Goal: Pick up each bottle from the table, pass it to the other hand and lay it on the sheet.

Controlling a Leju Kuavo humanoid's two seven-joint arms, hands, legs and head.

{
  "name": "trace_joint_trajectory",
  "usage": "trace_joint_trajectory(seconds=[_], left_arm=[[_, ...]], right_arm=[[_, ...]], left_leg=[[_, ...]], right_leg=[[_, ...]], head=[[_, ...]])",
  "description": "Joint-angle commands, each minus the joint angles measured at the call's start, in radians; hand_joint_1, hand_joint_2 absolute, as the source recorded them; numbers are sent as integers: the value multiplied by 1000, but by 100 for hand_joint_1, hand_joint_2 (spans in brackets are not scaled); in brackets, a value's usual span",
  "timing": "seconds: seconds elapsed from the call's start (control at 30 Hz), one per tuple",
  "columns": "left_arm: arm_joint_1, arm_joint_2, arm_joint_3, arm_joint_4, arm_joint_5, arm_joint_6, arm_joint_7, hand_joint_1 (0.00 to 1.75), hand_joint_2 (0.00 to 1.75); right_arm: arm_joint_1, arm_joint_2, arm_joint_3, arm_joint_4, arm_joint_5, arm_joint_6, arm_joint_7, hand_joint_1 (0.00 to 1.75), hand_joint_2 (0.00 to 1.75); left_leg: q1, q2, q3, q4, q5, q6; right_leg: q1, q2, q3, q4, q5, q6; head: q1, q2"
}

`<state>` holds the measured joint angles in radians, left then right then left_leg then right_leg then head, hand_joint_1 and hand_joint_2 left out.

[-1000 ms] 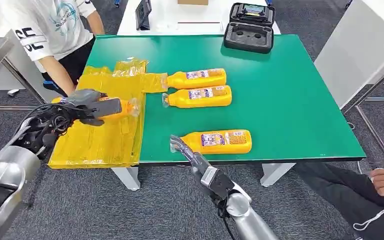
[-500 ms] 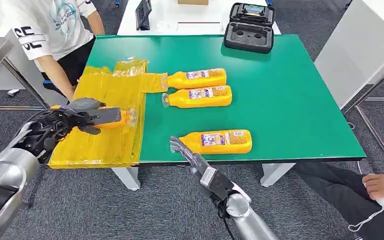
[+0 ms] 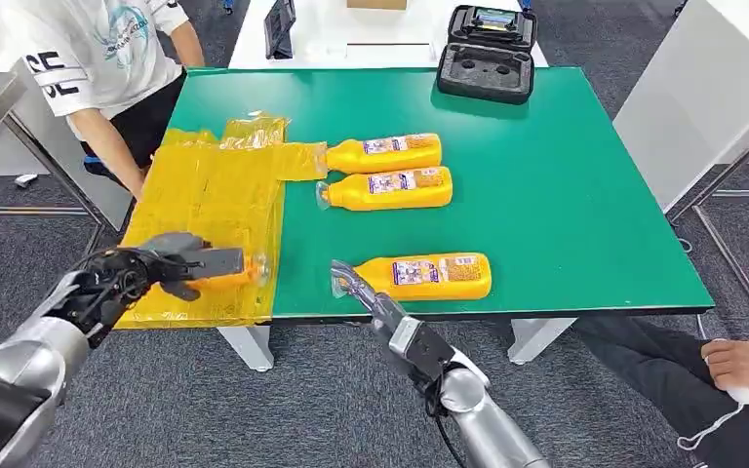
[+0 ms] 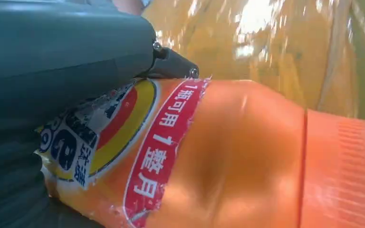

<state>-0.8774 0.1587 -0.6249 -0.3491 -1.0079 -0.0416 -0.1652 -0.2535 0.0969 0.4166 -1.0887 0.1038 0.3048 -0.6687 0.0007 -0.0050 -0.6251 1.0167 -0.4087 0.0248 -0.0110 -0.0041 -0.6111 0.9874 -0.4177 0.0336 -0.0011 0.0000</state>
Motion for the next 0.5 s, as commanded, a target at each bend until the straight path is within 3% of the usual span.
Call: trace_joint_trajectory(seconds=[0.03, 0.5], left_arm=[[0, -21, -8, 64, 1, 1, 8, 175, 175], [-14, -46, 4, 66, 0, -3, 24, 175, 175]], right_arm=[[-74, 8, 21, 112, -2, -2, 1, 0, 0], [-126, 19, 18, 151, -9, -3, 14, 0, 0]], left_leg=[[1, 2, 5, 0, -2, -1], [0, 0, 2, 0, -1, -1]], right_leg=[[1, 2, 5, -1, -1, -1], [0, 1, 2, 0, 0, -1]], head=[[0, 0], [0, 0]])
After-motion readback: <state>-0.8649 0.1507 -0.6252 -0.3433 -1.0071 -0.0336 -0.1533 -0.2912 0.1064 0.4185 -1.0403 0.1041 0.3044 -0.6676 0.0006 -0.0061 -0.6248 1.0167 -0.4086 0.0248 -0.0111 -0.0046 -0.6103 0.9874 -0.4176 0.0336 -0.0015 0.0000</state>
